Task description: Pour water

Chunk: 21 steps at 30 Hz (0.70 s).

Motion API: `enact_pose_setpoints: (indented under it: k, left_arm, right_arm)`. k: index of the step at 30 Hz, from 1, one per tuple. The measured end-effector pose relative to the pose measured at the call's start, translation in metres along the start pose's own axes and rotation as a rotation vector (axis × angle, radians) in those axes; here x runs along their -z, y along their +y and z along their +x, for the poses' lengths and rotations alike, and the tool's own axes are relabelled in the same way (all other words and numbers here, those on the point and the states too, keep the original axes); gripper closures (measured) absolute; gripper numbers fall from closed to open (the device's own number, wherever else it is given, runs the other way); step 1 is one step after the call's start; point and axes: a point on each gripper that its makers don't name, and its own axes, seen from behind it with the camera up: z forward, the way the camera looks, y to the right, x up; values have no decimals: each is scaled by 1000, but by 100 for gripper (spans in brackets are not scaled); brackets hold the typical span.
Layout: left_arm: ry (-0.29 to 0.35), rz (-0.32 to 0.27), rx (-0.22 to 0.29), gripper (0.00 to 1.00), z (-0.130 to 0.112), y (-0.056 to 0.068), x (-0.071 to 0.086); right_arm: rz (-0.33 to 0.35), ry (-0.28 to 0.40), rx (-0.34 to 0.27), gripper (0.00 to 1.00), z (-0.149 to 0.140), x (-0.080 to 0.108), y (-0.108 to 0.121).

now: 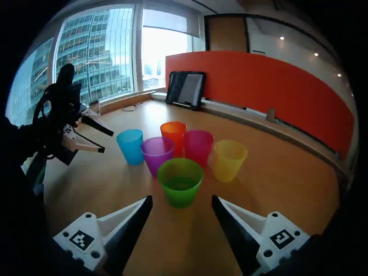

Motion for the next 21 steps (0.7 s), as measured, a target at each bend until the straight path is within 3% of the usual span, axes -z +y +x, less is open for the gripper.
enact_pose_setpoints:
  k: [10, 21]
  left_arm:
    - [124, 87, 26, 4, 14, -5, 39]
    - [317, 269, 35, 4, 45, -33, 80]
  right_arm:
    - [-78, 142, 1, 1, 29, 31, -4]
    - [-209, 298, -25, 1, 61, 56, 12]
